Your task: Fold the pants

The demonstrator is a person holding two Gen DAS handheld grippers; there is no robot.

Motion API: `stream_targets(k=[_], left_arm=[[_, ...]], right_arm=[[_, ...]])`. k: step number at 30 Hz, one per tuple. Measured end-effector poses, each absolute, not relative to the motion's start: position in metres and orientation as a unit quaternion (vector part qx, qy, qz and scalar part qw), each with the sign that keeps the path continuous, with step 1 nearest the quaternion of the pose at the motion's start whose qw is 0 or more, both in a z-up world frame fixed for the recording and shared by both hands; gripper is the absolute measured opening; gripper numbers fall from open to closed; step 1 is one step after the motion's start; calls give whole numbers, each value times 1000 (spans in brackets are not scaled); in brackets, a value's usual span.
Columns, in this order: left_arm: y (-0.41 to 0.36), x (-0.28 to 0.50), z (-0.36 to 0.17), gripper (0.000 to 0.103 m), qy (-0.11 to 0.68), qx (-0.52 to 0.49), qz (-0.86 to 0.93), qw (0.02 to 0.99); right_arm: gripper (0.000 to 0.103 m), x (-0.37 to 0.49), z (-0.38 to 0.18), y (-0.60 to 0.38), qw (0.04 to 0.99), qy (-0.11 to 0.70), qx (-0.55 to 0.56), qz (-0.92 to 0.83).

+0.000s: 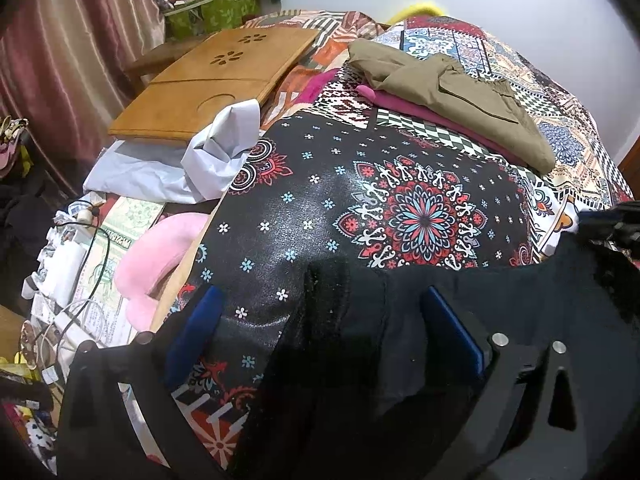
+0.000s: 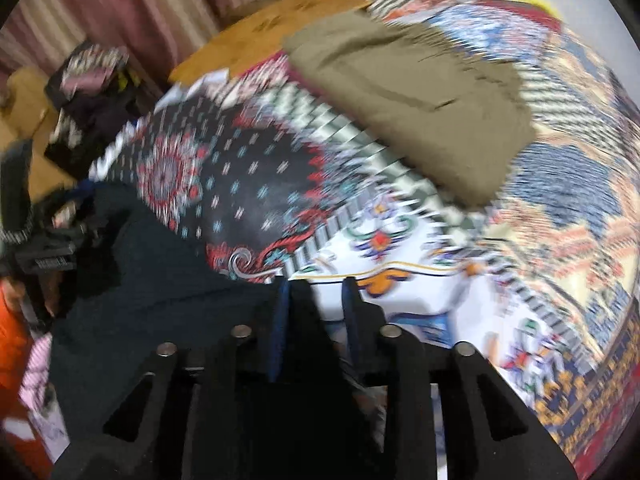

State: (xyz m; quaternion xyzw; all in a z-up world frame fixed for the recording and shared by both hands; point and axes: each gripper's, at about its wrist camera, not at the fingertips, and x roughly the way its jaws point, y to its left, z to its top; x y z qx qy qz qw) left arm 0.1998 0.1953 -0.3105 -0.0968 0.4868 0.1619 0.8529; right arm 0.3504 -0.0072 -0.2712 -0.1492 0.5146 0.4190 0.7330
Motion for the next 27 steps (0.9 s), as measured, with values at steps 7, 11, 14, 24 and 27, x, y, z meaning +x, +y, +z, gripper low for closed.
stream_targets(k=[7, 11, 14, 24, 27], left_arm=[[164, 201, -259, 92, 465, -60, 152, 870], [128, 203, -223, 92, 434, -43, 112, 893], [87, 206, -198, 92, 411, -29, 68, 909], [-59, 227, -165, 92, 383, -5, -64, 922], [-107, 229, -161, 92, 381, 5, -109, 918]], right_arm=[[48, 347, -197, -103, 825, 437, -129, 335], [48, 329, -167, -172, 866, 407, -103, 271], [48, 305, -152, -220, 885, 395, -72, 235], [60, 208, -134, -326, 926, 352, -47, 129], [60, 183, -140, -352, 930, 354, -32, 98]])
